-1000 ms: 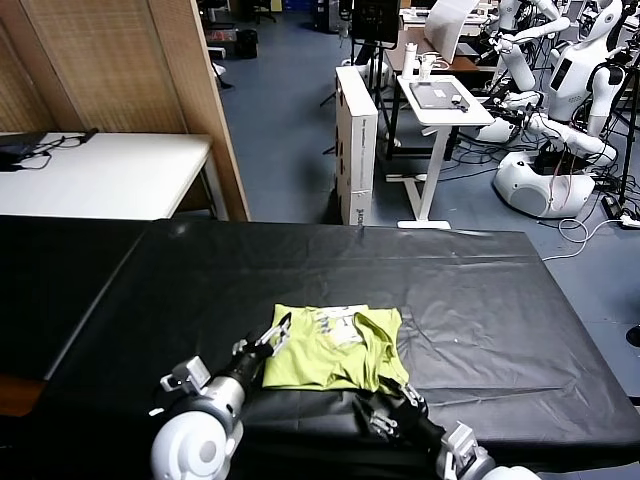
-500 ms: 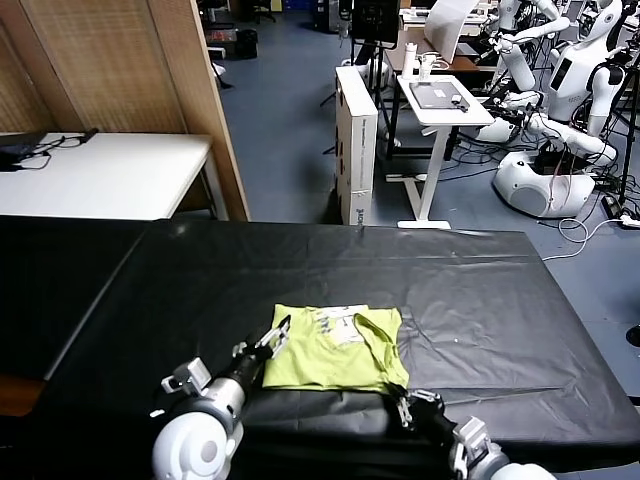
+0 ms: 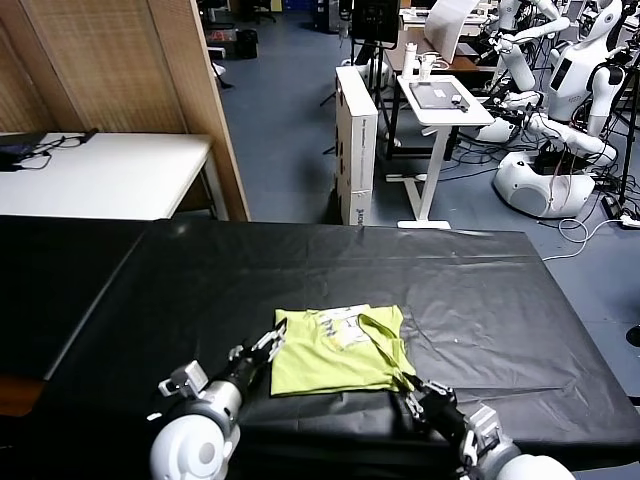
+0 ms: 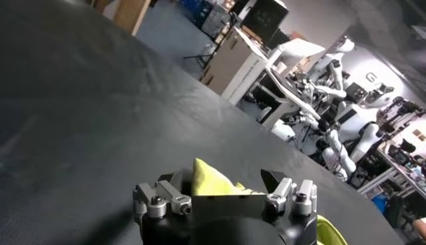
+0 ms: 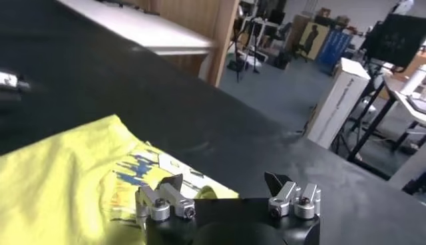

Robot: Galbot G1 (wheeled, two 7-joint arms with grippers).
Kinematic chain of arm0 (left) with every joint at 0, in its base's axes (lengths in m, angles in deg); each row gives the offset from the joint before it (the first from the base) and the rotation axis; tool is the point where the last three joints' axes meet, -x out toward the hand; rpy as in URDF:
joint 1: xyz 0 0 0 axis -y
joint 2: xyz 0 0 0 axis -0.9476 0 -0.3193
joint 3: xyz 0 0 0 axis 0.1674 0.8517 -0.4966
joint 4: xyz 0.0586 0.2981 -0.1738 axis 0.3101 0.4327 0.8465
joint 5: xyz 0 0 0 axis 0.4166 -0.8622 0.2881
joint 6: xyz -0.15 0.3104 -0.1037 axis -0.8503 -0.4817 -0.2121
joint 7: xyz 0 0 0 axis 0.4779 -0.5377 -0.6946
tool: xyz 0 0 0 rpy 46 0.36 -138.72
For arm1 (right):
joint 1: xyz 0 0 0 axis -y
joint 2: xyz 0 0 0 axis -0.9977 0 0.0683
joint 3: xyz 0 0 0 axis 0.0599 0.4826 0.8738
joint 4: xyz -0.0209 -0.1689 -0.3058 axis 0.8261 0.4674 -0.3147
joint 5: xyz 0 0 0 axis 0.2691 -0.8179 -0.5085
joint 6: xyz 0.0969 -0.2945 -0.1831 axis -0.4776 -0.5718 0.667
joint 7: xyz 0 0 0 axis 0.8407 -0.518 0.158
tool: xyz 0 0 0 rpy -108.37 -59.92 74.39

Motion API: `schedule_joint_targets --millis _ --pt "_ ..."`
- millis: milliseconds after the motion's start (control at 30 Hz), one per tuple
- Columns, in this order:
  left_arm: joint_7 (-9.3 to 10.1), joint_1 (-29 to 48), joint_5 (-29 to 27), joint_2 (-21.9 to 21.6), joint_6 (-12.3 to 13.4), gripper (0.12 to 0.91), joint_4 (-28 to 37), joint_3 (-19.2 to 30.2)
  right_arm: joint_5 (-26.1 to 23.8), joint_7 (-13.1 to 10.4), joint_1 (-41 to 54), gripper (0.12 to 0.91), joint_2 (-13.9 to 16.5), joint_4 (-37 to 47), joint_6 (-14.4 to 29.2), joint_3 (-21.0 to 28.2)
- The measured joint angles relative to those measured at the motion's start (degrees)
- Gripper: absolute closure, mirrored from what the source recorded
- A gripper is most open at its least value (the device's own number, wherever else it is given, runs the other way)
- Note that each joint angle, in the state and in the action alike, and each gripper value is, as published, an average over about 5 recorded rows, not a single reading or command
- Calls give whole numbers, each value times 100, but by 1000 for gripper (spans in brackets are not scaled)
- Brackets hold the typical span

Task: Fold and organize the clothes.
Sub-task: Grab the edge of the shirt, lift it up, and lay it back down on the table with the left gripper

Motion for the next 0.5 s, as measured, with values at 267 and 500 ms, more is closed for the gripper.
schedule_joint_targets --millis 267,500 --pt "-16 -45 -66 -63 9 123 -27 -165 -365 35 1442 118 -234 575 -280 650" --pt "-44 -248 -373 -99 91 123 -161 -263 -721 103 2755 118 -612 1389 -423 1572"
